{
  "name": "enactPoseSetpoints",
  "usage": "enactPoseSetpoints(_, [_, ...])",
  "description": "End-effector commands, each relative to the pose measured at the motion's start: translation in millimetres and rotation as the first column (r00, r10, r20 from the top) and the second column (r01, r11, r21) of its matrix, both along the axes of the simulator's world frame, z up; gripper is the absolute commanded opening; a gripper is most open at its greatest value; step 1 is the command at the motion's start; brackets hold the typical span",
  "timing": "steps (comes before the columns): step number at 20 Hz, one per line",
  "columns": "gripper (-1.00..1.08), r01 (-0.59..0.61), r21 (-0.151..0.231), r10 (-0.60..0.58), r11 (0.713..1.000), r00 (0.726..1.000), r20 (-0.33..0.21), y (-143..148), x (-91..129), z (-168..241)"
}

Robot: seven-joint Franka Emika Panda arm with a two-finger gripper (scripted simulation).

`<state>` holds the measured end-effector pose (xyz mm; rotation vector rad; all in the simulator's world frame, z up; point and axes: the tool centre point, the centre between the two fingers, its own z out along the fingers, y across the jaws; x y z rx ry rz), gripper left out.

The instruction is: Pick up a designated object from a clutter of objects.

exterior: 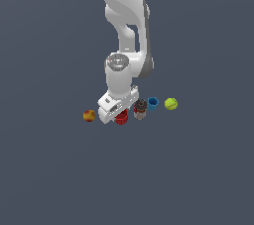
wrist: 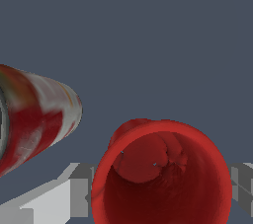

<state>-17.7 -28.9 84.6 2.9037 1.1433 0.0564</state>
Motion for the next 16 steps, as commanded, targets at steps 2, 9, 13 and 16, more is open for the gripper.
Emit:
enactPoseSetpoints(2, [-1.0,0.0,0.0,0.0,1.0,1.0,0.001,5,-5,15])
enactPoseSetpoints(9, [-1.0,-0.001,0.0,0.001,1.0,1.0,-0.006,21,-24,58])
enactPoseSetpoints(13, [-1.0,-0.002,0.0,0.002,1.0,1.0,-0.011,32,-37,90])
enactPoseSetpoints(16, [-1.0,-0.002,0.0,0.002,1.0,1.0,-0.014,41,-47,115])
